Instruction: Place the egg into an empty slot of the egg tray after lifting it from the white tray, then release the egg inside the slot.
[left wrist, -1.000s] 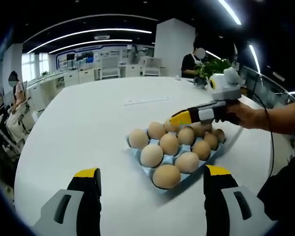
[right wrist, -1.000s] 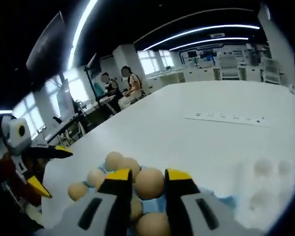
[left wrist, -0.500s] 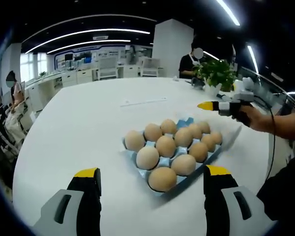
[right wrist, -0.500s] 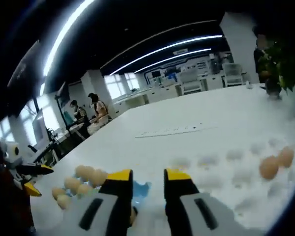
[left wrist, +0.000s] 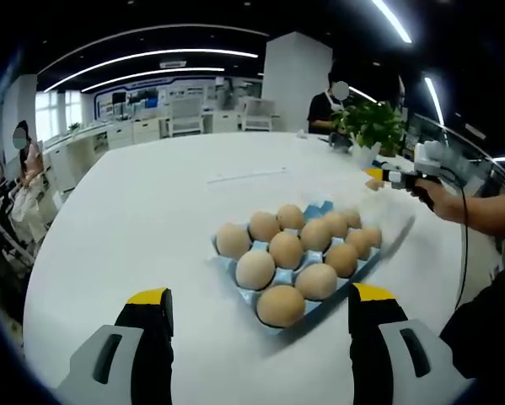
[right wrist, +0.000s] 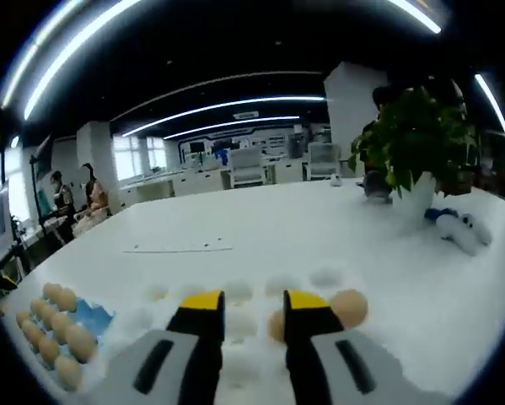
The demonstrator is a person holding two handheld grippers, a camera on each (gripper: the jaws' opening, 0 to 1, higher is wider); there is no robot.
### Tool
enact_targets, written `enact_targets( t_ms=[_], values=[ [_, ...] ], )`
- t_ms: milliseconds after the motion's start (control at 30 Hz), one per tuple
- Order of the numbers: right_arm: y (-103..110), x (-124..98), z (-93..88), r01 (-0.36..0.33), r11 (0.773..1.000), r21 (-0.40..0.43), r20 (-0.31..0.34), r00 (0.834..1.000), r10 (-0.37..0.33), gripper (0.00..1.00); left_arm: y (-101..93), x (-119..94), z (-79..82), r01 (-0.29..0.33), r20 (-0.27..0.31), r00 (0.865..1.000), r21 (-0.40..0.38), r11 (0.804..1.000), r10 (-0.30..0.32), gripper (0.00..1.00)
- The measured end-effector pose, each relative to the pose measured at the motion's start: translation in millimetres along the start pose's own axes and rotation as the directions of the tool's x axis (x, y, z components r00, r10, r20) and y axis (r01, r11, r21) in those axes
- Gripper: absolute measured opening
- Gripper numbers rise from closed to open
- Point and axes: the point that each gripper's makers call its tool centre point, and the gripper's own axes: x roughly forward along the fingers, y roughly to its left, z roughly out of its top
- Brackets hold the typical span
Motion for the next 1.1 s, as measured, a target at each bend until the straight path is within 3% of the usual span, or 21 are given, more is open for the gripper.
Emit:
enact_targets(
  t_ms=[133, 433, 567, 700, 867, 1100],
  values=[
    [-16, 5, -12.0, 0.03, 0.999, -0.033, -0.039, 0.999, -0.031, 0.27, 0.6, 0, -1.1, -0.002, -0.004, 1.0, 0.0, 1.0, 0.002, 0.85],
    [-16, 13, -23.2, 0.016, 0.997, -0.07, -0.078, 0.997, -0.021, 0.27, 1.7, -1, 0.0, -0.008, -0.003, 1.0, 0.003, 1.0, 0.008, 0.85],
    [-22, 18, -28.5, 0.022, 0.99, -0.141, -0.095, 0.995, -0.036, 0.25, 2.4, -1, -0.7, -0.011, -0.006, 1.0, 0.002, 1.0, 0.011, 0.85],
    [-21, 17, -27.1, -0.012, 0.991, -0.134, -0.093, 0.996, 0.0, 0.25, 2.4, -1, -1.1, -0.012, -0.006, 1.0, 0.001, 1.0, 0.012, 0.85],
    [-23, 15, -24.8, -0.004, 0.996, -0.089, -0.104, 0.995, -0.006, 0.24, 0.6, -1, -0.2, -0.006, -0.003, 1.0, 0.005, 1.0, 0.006, 0.85],
    [-15, 4, -1.7, -0.003, 0.996, -0.092, -0.035, 0.999, 0.0, 0.24, 2.4, -3, -1.3, -0.011, 0.0, 1.0, 0.001, 1.0, 0.011, 0.85]
  ],
)
